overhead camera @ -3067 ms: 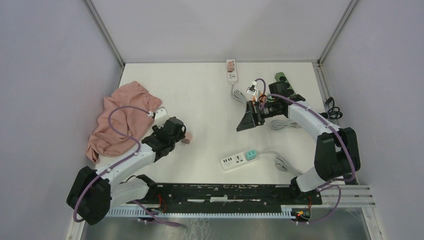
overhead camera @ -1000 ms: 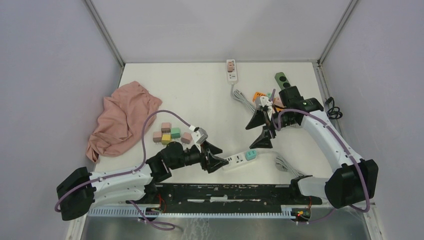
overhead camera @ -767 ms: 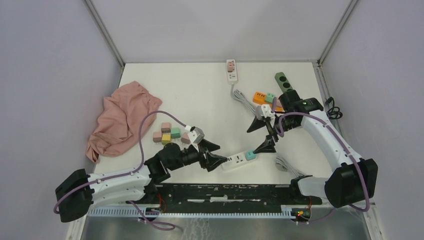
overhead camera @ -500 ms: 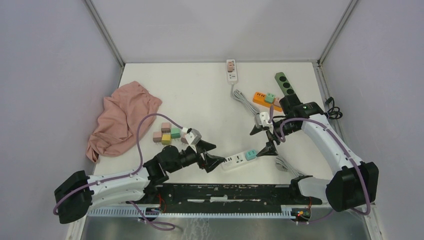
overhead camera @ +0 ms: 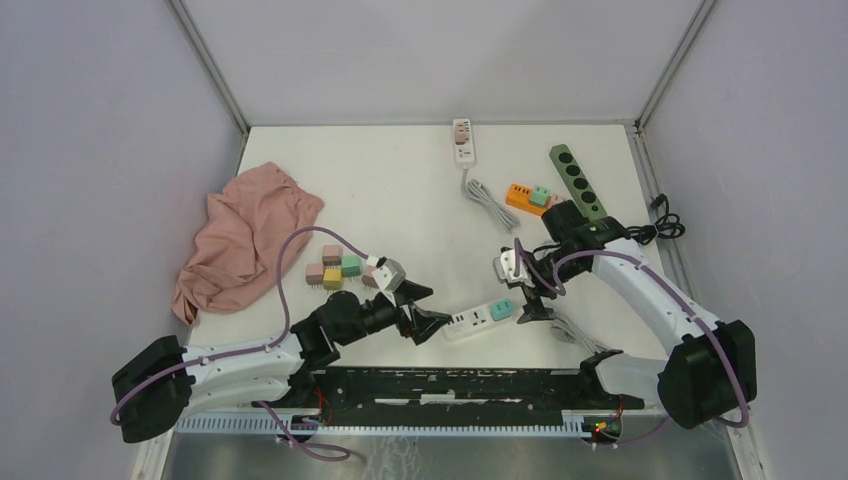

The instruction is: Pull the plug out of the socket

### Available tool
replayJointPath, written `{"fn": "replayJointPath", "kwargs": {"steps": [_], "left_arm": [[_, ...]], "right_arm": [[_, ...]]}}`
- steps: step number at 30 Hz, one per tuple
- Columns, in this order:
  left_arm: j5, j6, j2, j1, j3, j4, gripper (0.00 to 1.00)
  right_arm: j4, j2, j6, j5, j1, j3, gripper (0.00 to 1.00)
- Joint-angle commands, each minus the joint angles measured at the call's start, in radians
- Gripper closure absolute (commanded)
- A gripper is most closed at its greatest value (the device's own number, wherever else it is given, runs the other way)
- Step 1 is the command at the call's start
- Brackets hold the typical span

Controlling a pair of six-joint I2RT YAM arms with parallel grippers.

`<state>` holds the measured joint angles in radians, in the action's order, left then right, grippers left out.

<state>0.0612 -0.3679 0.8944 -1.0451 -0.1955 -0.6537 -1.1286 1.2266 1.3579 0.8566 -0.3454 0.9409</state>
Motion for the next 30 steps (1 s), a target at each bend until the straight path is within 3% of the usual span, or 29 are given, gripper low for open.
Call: {"fn": "replayJointPath", "kwargs": {"steps": [1, 14, 22, 30], "left_arm": [[0.002, 0.07, 0.024, -0.003, 0.003, -0.08, 0.11], [0.005, 0.077, 0.165, -0.009, -0.02, -0.144, 0.14], [-0.036, 0.08, 0.159, -0.025, 0.012, -0.198, 0.15], [-0.044, 0.081, 0.16, -0.037, 0.036, -0.237, 0.15]], "right_arm": [[0.061, 0.014, -0.015, -0.1, -0.047, -0.012, 0.0], [0.19, 0.083, -0.126, -0.22, -0.185, -0.051, 0.05], [0.231, 0.127, -0.143, -0.308, -0.259, -0.063, 0.23], [0.258, 0.132, -0.142, -0.358, -0.293, -0.075, 0.51]]}}
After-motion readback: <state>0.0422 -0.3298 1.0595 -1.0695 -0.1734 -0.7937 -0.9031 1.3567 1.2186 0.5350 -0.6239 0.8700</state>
